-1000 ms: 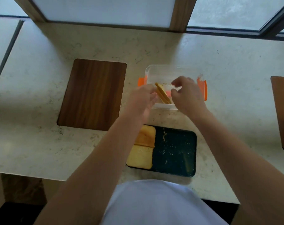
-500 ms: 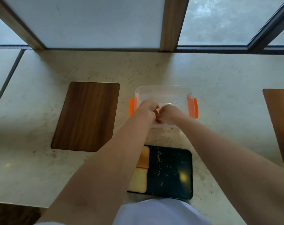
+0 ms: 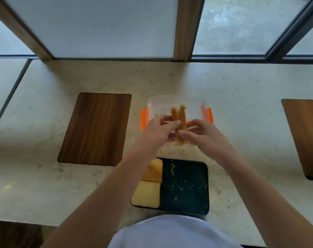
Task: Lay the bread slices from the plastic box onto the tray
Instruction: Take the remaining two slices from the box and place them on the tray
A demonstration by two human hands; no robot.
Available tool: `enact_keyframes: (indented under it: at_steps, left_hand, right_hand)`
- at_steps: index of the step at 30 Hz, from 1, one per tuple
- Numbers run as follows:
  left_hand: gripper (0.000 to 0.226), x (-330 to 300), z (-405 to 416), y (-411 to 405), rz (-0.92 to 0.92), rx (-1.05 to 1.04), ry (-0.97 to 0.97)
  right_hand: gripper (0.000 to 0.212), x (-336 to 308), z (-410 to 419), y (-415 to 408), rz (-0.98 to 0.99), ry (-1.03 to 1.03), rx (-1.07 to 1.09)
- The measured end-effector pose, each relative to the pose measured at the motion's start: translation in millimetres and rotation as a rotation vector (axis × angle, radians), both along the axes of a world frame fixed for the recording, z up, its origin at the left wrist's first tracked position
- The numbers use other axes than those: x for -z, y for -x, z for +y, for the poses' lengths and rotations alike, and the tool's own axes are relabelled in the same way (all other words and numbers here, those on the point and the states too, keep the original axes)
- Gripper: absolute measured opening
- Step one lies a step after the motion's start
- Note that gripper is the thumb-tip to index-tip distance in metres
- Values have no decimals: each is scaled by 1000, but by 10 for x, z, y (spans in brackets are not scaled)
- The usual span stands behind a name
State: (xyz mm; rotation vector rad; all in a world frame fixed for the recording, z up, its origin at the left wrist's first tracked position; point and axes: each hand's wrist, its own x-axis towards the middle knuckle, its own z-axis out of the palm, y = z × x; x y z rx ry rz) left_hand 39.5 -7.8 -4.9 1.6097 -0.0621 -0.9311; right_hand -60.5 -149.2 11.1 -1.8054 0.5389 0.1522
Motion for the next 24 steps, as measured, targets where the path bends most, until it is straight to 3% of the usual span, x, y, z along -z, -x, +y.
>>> enact_keyframes:
  at_steps: [3,6,13,17,24]
  left_hand:
    - [10,218,237,367,18,29,-47]
    - [14,459,468,727,77,39,-77]
    - [29,875,972,1143,363,-63,-164]
    - [33,944,1145,1219,484,-194,-57]
    - [28,910,1147,1159,515,-291,-15]
  right_hand:
    - [15,220,251,414,87,-70,35]
    - [9,514,497,819,176,-115,126]
    - [20,975,723,1440,433,-673,541]
    - [17,1085,659,1536,401,-957,829]
    - [18,1216,536,1384,272,-1011,1098]
